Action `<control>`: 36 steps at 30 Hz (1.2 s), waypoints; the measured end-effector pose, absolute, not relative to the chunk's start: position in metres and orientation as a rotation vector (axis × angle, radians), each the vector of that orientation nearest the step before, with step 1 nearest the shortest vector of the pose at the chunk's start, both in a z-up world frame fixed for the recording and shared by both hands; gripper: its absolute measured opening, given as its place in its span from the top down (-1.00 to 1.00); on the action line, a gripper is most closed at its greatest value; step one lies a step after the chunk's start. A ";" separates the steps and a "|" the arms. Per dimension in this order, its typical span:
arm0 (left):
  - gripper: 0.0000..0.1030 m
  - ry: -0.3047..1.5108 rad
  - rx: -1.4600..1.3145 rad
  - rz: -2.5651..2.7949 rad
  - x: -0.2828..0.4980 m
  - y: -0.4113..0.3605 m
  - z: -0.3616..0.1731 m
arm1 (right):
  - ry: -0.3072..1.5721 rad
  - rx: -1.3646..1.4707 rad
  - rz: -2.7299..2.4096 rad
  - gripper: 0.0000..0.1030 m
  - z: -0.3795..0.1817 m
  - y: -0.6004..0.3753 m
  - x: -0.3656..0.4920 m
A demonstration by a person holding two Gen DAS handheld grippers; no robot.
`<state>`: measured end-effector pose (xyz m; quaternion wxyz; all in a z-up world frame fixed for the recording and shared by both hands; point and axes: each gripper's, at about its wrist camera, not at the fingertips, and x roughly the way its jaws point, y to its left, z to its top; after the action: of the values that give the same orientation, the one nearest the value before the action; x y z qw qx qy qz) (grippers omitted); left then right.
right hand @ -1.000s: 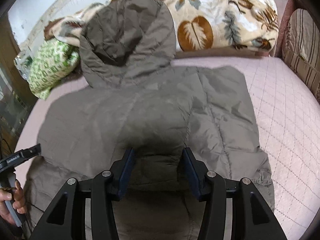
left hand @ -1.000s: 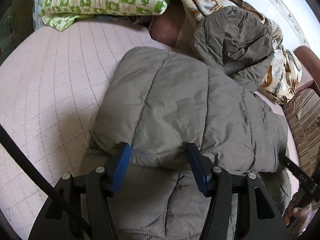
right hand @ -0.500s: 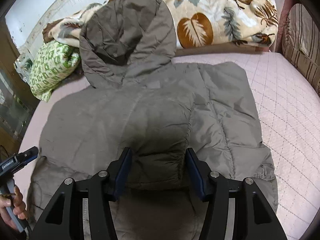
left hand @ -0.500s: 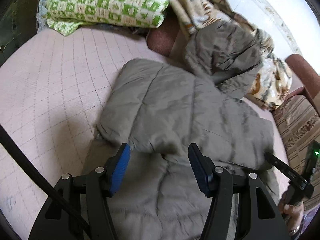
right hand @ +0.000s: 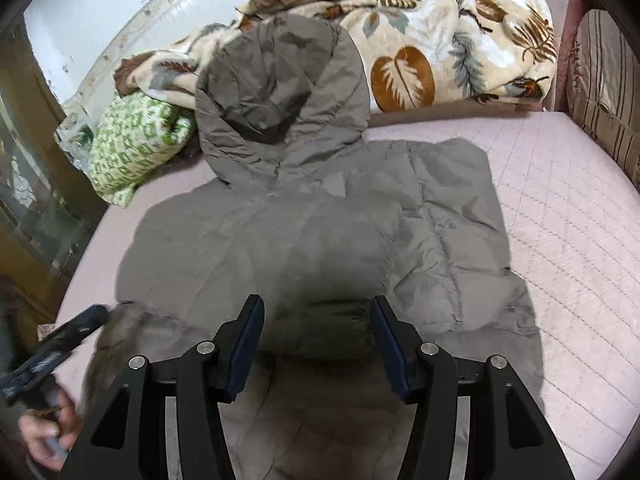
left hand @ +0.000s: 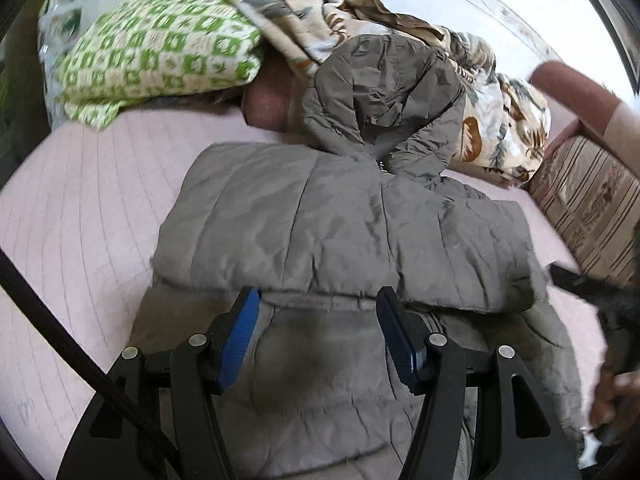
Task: Fold large clothes
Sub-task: 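Grasp the jacket hood with the right gripper and fold it toward the hem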
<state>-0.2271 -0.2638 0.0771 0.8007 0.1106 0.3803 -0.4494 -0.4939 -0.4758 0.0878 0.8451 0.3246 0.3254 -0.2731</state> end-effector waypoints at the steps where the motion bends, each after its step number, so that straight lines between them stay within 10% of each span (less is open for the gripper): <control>1: -0.17 0.800 0.250 -0.965 -0.227 -0.270 0.079 | 0.665 0.723 -0.563 -0.17 0.092 -0.478 -0.498; 6: -0.17 0.795 0.187 -1.035 -0.221 -0.283 0.091 | 0.625 0.737 -0.563 -0.24 0.155 -0.498 -0.485; 9: -0.17 0.772 0.169 -1.036 -0.219 -0.281 0.095 | 0.580 0.760 -0.573 -0.62 0.202 -0.522 -0.461; 16: -0.17 0.753 0.188 -1.025 -0.217 -0.282 0.088 | 0.535 0.929 -0.603 -0.63 0.253 -0.601 -0.375; 34: -0.17 0.733 0.178 -1.033 -0.203 -0.282 0.078 | 0.499 1.347 -0.811 -0.67 0.154 -0.757 -0.260; 36: -0.17 0.734 0.174 -1.029 -0.202 -0.282 0.079 | 0.443 1.387 -0.772 -0.41 0.140 -0.754 -0.264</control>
<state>-0.2020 -0.2822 0.0786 0.8033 0.0812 0.3425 -0.4804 -0.2637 -0.7539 0.1400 0.6793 0.6176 0.1973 -0.3438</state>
